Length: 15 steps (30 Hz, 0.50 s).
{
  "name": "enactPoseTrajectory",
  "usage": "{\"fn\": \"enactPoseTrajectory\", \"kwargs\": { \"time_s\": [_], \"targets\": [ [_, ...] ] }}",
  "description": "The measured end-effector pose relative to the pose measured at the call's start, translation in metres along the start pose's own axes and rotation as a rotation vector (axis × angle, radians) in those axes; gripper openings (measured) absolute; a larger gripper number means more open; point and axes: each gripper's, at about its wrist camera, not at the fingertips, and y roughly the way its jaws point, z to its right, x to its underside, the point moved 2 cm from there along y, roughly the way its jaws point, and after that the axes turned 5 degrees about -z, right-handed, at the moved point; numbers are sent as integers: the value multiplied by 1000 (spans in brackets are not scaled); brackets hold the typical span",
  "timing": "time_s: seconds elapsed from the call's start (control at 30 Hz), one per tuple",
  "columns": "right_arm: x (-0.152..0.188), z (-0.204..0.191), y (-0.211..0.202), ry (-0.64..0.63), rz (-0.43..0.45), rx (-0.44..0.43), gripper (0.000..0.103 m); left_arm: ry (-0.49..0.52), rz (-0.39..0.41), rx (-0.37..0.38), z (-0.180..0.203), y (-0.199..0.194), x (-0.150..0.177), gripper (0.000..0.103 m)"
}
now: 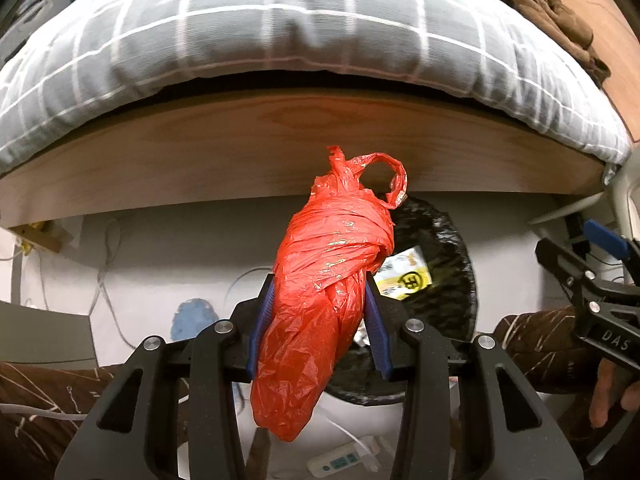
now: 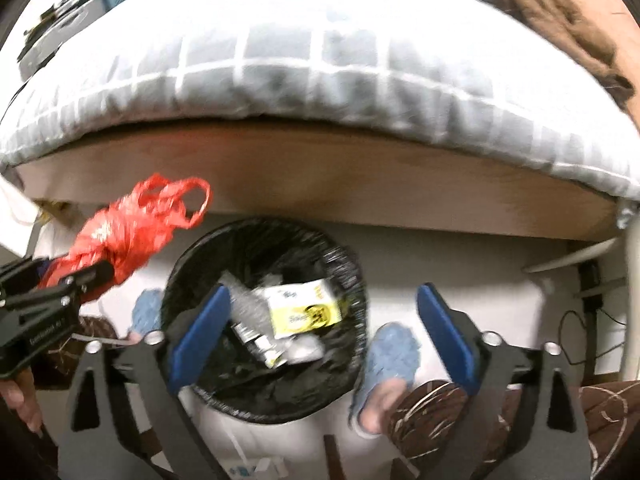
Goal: Collect trash
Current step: 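Open the right tool dropping the packet while the left tool opens dropping the red bag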
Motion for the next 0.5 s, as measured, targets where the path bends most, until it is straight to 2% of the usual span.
{"fn": "enactPoseTrajectory", "kwargs": {
  "time_s": [0.23, 0.43, 0.5],
  "targets": [
    [-1, 34, -9, 68, 28, 25, 95, 47, -6, 26, 36, 6, -8, 40],
    [2, 58, -8, 120, 12, 64, 95, 86, 5, 36, 58, 13, -10, 41],
    [3, 65, -6, 143, 7, 70, 95, 98, 11, 29, 61, 14, -9, 44]
  ]
}}
